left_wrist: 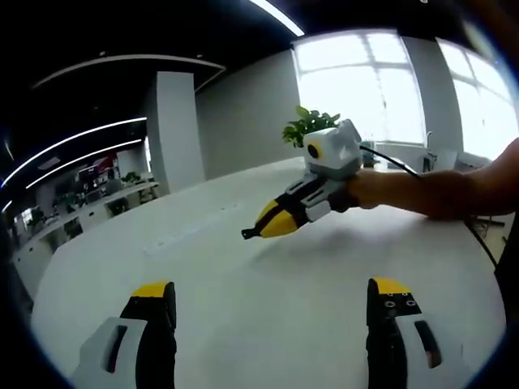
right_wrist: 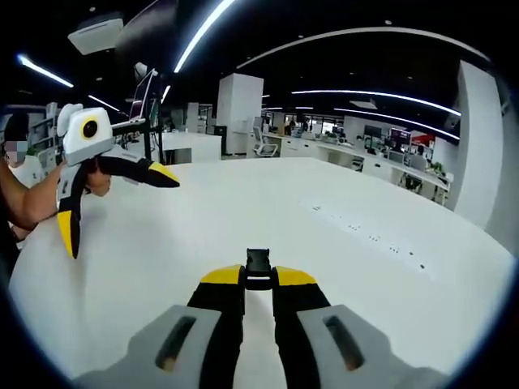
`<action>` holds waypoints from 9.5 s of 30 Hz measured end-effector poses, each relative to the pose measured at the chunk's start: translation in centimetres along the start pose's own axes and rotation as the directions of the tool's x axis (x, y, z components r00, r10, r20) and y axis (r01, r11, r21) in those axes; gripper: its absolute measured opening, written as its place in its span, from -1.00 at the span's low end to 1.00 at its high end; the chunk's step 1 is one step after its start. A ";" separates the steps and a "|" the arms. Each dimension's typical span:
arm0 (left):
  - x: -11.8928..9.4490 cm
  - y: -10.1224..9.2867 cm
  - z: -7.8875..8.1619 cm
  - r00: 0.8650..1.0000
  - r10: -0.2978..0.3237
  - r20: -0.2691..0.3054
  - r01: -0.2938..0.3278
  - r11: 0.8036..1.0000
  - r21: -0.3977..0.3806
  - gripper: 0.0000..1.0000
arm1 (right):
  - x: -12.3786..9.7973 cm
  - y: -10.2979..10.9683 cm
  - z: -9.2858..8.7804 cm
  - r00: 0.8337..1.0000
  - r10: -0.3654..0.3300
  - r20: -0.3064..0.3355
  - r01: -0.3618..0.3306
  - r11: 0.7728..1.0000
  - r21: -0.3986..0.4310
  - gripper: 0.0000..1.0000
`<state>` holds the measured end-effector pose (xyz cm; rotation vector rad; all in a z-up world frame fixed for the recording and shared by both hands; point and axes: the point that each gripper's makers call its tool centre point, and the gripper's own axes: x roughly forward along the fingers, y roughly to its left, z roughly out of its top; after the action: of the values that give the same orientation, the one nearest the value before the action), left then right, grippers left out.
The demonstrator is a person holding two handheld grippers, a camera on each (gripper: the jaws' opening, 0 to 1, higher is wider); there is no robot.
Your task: Snap the two parts of the plastic buckle together until the buckle closes and remains connected.
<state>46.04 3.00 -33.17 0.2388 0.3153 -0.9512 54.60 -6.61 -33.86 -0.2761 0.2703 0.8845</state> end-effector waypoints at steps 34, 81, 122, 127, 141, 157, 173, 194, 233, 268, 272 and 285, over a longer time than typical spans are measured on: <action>-0.1 0.0 0.3 1.000 0.007 0.004 -0.007 1.000 0.021 0.99 | 1.3 -1.4 0.4 1.000 -0.017 0.004 0.017 1.000 0.003 -0.78; 0.2 -0.5 -0.2 1.000 -0.004 -0.019 0.005 0.999 0.043 0.99 | 2.8 -3.7 0.1 0.999 -0.045 -0.015 0.045 0.999 0.012 -0.77; 0.1 -0.5 -0.1 1.000 -0.003 -0.016 0.004 0.999 0.053 0.99 | 4.4 -4.9 0.2 0.998 -0.043 -0.039 0.042 0.999 -0.009 -0.77; 0.1 -0.5 -0.1 1.000 -0.003 -0.016 0.004 0.999 0.054 0.99 | 4.4 -4.9 0.1 0.998 -0.037 -0.042 0.037 0.999 -0.008 -0.77; 0.0 -0.5 -0.1 1.000 -0.003 -0.019 0.004 0.999 0.050 0.99 | 4.5 -4.8 -0.7 0.998 -0.030 -0.057 0.031 1.000 0.002 -0.77; 0.0 -0.5 -0.5 0.999 -0.001 -0.045 0.002 1.000 0.017 0.99 | 4.6 -4.7 -1.5 0.997 -0.025 -0.076 0.026 1.000 0.014 -0.77; 0.0 -0.3 -0.6 0.999 0.007 -0.048 -0.005 1.000 0.025 0.99 | 5.0 -4.8 -2.4 0.997 -0.022 -0.080 0.025 0.999 0.036 -0.77; -0.2 -0.3 -0.6 0.999 0.004 -0.044 -0.003 1.000 0.027 0.99 | 5.4 -3.5 -0.9 1.000 0.011 0.006 -0.012 0.997 0.072 0.80; -0.6 1.1 -0.7 0.999 0.033 -0.038 -0.033 0.999 -0.020 0.99 | 3.9 -3.7 0.5 0.998 -0.058 0.001 0.058 0.988 0.143 0.97; -0.6 1.1 -1.1 0.998 0.034 -0.055 -0.035 0.999 -0.009 0.99 | -1.1 -0.3 2.0 0.988 -0.146 0.049 0.139 0.983 0.123 0.93; -0.6 1.2 -1.1 0.998 0.037 -0.051 -0.038 0.999 -0.015 0.99 | -1.5 -0.4 2.3 0.986 -0.156 0.060 0.148 0.981 0.126 0.93; -1.3 1.6 -0.5 0.998 0.052 -0.026 -0.053 0.998 -0.030 0.99 | -3.2 -0.6 1.9 0.981 -0.188 0.054 0.180 0.975 0.132 0.92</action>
<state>46.54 5.02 -33.07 0.2298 0.3451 -0.8918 53.37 -8.63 -30.92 -0.1510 0.2340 0.6888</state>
